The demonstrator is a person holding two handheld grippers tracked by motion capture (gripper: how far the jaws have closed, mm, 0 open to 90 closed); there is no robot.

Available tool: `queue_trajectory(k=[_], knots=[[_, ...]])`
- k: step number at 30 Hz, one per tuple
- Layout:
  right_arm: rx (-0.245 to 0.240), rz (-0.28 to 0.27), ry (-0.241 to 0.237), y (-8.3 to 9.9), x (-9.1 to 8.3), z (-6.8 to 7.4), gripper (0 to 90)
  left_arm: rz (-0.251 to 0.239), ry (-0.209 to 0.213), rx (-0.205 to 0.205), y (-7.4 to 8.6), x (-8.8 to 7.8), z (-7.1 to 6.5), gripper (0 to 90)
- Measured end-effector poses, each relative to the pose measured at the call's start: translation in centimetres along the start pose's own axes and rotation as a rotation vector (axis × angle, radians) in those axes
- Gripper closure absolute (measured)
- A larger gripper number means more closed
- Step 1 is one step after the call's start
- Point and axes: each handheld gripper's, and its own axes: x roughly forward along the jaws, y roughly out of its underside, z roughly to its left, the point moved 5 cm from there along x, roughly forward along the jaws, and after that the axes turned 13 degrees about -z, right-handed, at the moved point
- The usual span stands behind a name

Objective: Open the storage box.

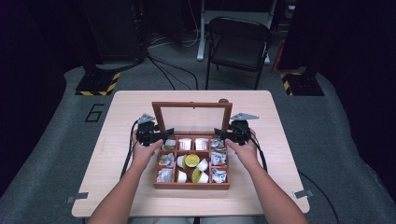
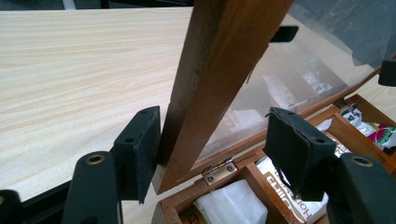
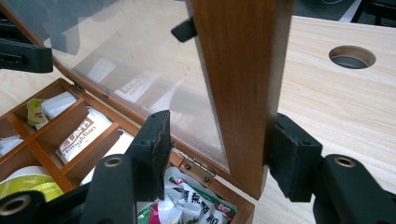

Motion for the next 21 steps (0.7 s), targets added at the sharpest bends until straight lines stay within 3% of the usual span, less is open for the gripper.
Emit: queue_trajectory(k=[7,21], knots=[[0.005,-0.032,0.014,0.55,-0.06,-0.20,47.1,-0.002,-0.002,0.004,0.00,0.04,0.11,37.4],[-0.008,-0.038,0.019,0.62,0.08,-0.53,50.9,-0.001,-0.012,-0.003,0.06,0.12,0.39,40.6]])
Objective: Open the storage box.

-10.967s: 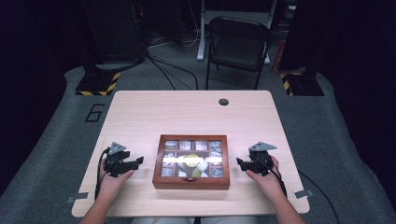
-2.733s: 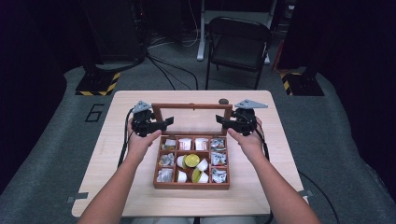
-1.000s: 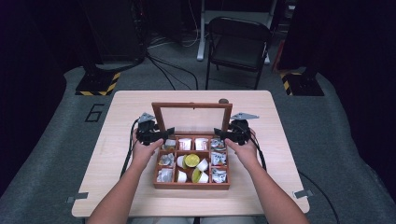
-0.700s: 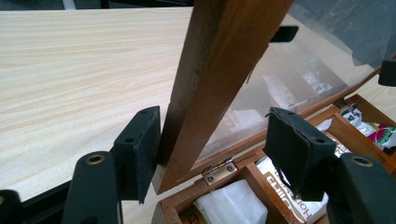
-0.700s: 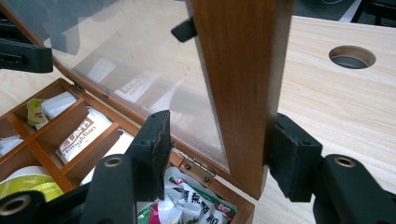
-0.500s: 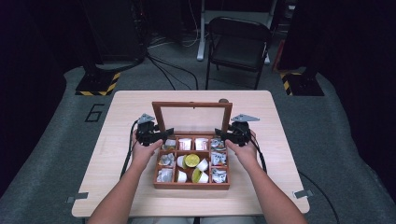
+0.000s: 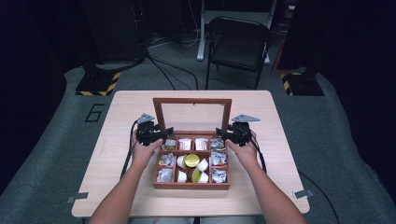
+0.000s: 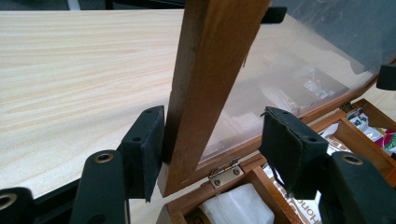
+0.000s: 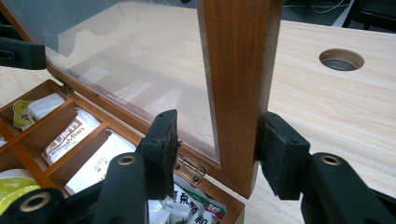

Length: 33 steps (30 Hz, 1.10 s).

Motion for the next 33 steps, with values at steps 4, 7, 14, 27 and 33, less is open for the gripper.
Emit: queue_trajectory(k=[4,7,14,27,33], knots=[[-0.007,0.006,0.002,0.0,0.1,-0.2,52.7,0.005,-0.010,-0.003,0.0,0.1,0.2,41.9],[-0.008,0.006,0.002,0.0,0.1,-0.3,53.1,0.004,-0.010,-0.009,0.0,0.1,0.3,42.1],[0.005,0.009,0.014,0.0,0.4,-0.5,53.9,0.003,-0.009,-0.021,0.0,0.3,0.7,46.2],[0.115,0.023,0.020,0.3,1.4,-1.2,56.1,0.014,-0.040,-0.066,0.5,1.0,1.3,49.6],[0.133,0.034,0.030,0.3,1.5,-1.3,55.6,0.018,-0.050,-0.081,0.5,1.2,1.4,50.3]])
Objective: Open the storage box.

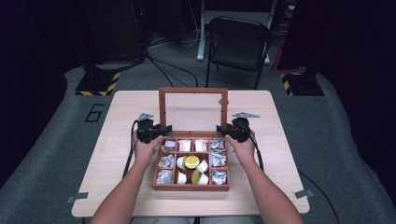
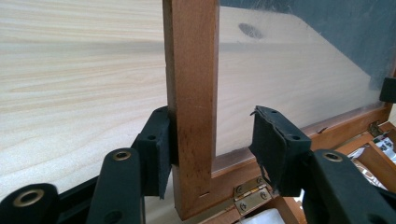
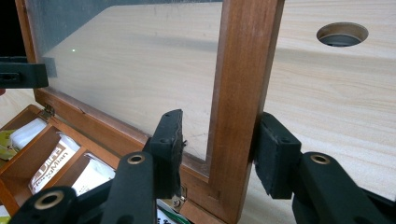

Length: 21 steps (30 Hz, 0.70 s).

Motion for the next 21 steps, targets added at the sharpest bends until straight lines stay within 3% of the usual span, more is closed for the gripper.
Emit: queue_trajectory(k=[21], knots=[[0.034,0.024,-0.003,0.01,0.57,-0.42,54.6,0.037,-0.022,-0.015,-0.09,0.37,0.21,49.4]])
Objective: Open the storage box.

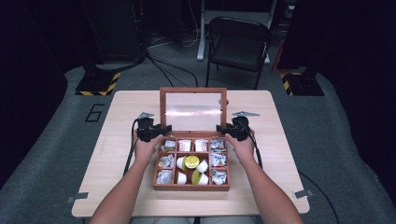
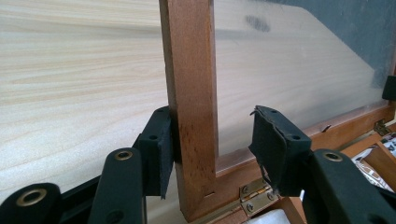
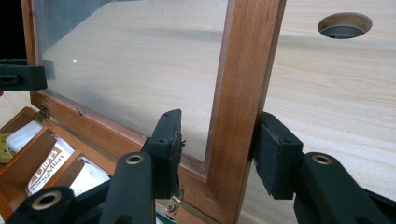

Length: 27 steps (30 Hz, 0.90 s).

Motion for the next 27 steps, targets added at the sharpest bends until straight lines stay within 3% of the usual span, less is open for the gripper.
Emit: queue_trajectory(k=[7,13,27], knots=[[0.026,0.011,0.003,0.2,0.1,-0.2,54.0,0.038,-0.031,0.052,0.1,0.7,-0.6,40.3],[0.036,0.017,0.006,0.2,0.1,-0.2,53.2,0.032,-0.032,0.018,0.2,0.9,-0.5,38.7],[0.064,0.023,0.008,0.4,0.4,-0.5,52.7,0.046,-0.029,0.007,0.5,1.3,-0.4,34.5]])
